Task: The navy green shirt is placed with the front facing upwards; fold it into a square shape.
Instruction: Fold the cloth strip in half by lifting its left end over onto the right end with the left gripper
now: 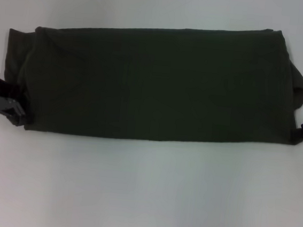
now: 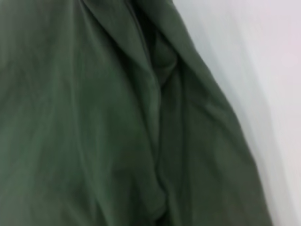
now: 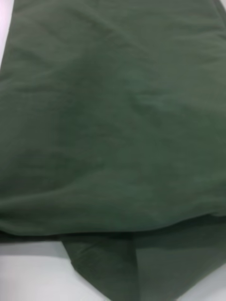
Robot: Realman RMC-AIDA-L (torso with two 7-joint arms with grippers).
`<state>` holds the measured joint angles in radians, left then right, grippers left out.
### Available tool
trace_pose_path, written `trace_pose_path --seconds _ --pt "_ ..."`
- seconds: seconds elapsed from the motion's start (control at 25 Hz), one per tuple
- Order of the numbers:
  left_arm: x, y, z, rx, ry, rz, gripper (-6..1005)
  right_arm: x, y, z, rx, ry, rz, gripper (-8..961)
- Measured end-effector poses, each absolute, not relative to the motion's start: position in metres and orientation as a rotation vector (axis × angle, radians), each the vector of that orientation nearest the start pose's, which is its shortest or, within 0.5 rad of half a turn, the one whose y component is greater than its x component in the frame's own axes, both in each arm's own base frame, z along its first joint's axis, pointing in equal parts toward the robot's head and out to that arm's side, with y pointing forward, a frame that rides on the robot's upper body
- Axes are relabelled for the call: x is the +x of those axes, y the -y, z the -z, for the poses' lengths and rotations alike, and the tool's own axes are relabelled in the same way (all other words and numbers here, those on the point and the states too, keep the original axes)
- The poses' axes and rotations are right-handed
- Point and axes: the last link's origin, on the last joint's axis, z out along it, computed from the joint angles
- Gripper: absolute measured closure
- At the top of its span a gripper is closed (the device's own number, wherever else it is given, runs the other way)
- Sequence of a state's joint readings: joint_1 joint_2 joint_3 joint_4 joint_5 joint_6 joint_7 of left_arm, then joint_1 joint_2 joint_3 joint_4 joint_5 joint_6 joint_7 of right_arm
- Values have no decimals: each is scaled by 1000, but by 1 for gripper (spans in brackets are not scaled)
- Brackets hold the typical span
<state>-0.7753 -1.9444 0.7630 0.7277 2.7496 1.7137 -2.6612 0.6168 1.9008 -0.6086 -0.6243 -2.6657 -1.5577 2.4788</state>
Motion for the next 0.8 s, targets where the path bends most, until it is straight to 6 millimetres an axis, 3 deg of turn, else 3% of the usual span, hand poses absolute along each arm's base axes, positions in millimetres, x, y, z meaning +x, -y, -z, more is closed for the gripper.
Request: trace_pose_path --seconds 0.8 --pt "-288 -340 -51 -2194 1990 -516 907 346 -307 -56 -2143 -2091 171 947"
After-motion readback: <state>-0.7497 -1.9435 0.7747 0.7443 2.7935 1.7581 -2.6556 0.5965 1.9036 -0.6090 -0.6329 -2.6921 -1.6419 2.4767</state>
